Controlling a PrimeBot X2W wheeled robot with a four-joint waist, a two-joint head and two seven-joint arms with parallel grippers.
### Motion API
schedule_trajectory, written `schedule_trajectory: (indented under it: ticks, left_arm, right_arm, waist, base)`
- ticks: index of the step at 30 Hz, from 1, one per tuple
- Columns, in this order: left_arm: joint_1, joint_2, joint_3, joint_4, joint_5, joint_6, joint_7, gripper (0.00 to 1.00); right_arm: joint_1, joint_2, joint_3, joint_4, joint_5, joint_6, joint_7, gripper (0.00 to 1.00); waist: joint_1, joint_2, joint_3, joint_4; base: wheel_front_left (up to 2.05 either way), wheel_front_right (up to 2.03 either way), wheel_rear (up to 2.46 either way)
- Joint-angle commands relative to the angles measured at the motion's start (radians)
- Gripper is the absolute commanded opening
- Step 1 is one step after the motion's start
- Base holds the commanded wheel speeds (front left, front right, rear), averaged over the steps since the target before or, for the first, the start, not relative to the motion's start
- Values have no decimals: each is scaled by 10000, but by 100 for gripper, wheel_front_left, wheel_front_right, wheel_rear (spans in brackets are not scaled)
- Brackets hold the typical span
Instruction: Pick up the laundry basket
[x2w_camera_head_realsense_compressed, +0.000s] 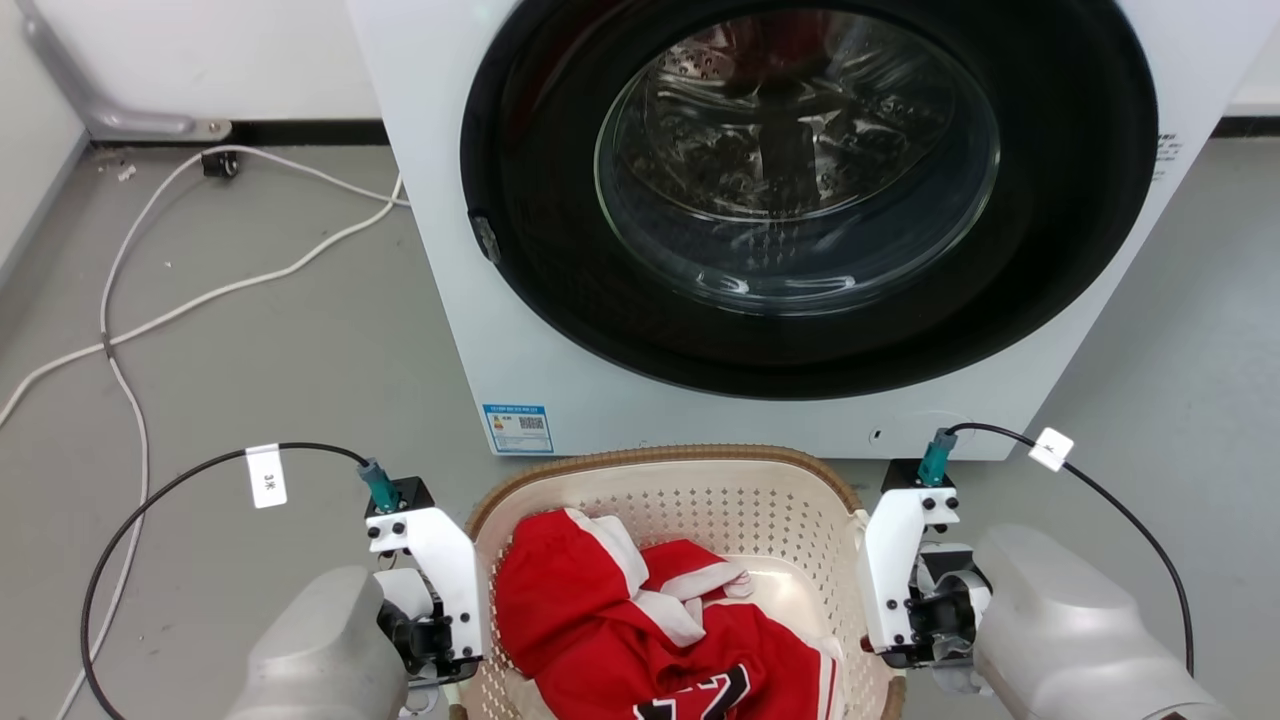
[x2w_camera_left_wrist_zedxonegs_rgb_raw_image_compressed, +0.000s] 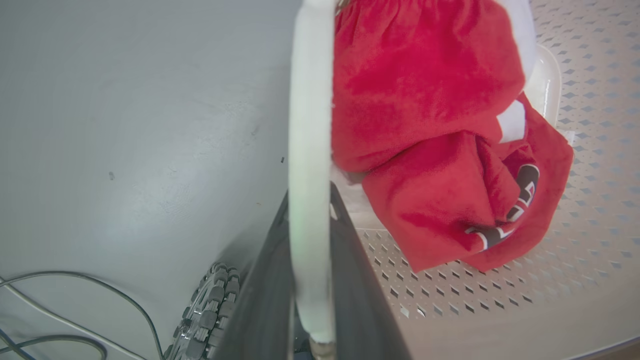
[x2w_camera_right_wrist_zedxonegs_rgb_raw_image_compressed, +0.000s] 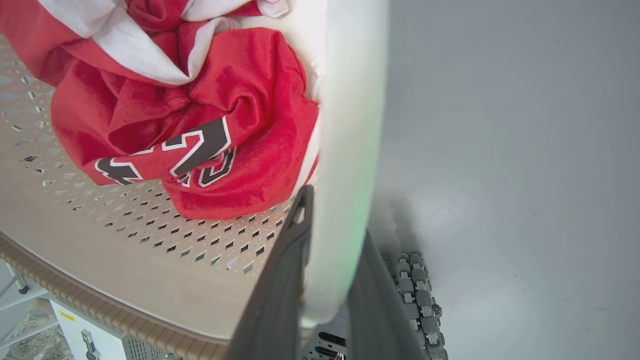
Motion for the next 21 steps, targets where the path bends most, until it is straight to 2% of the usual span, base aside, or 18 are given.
schedule_trajectory:
  ticks: [1, 21]
  left_arm:
    - [-124, -148, -46, -64, -18, 19, 34, 0]
    - [-99, -706, -407, -64, -160, 146, 386, 0]
  right_arm:
    - [44, 75, -68, -33, 98, 136, 2, 0]
    - [966, -677, -655, 92, -194, 89, -763, 0]
  waist:
    - [1, -1, -146, -24]
    - [1, -1, -537, 193]
  base:
    - [0, 0, 0]
    - [0, 0, 0]
